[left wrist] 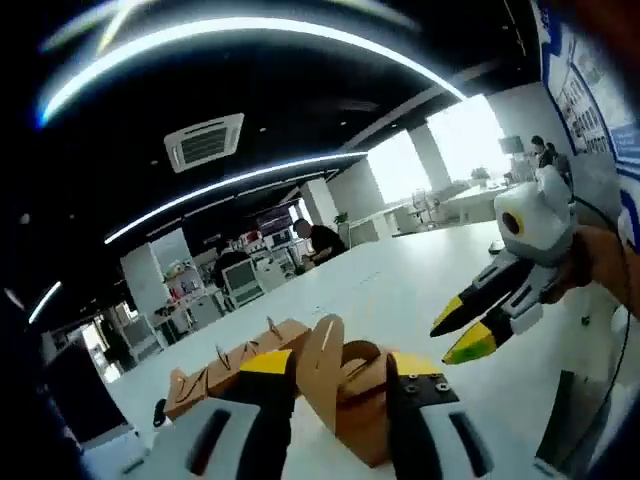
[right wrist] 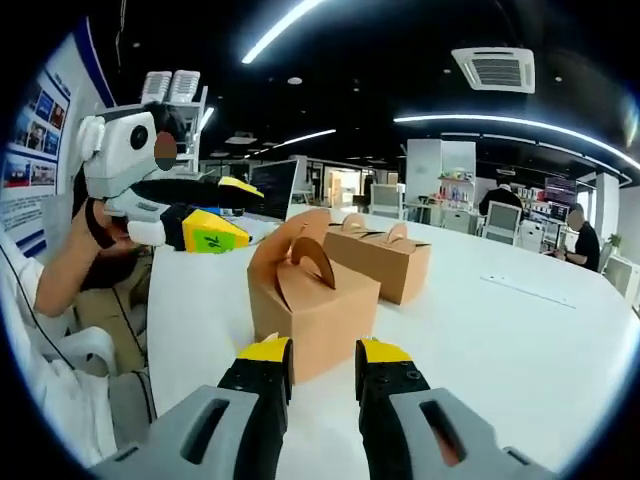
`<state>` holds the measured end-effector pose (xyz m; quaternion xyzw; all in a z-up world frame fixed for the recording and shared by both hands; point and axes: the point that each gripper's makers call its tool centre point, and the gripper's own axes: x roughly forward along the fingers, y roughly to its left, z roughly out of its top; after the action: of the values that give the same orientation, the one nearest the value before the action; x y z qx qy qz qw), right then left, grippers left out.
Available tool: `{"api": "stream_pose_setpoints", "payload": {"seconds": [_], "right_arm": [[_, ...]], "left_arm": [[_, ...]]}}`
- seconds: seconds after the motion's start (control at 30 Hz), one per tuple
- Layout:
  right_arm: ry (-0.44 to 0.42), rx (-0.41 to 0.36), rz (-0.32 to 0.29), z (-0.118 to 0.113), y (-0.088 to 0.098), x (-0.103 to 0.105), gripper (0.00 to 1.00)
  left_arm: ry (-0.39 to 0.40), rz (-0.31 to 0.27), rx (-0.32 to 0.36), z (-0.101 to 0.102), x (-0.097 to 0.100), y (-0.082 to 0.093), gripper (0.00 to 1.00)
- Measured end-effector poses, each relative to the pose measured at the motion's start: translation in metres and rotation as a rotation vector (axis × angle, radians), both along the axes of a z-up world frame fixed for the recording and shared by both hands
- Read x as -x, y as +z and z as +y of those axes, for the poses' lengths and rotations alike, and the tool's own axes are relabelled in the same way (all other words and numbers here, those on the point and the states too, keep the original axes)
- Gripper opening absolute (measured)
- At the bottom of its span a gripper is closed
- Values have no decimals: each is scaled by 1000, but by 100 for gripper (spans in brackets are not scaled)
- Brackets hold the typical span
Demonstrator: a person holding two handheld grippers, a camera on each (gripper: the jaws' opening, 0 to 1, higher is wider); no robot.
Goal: Pick up one paper box from the group, open the paper box, and remove the item inside
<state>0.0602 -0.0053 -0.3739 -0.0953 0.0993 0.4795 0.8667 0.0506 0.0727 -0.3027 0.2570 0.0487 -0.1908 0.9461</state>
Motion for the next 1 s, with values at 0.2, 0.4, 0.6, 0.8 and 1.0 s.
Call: {"api": "stream_pose_setpoints", "payload": {"seconds": [0.2,0.4,0.6,0.8,1.0], "right_arm": [[-3,-3,0,-4,1,1,26],[-9,-8,0,-6,2,0,26],[-3,-9,-3,-4,4,4,26],[-4,-6,-3,-3,1,12,26],[-4,-4,-2,-2,1,14,26]], "left_arm": [[45,-39,-113,-14,-11,1,36],[86,-16,-110,-6,-18,-8,31],[103,-6,-104,3,-18,-9,22],[106,-2,-102,11,-21,-7,14],[117,22,-94,15,-21,-12,6]]}}
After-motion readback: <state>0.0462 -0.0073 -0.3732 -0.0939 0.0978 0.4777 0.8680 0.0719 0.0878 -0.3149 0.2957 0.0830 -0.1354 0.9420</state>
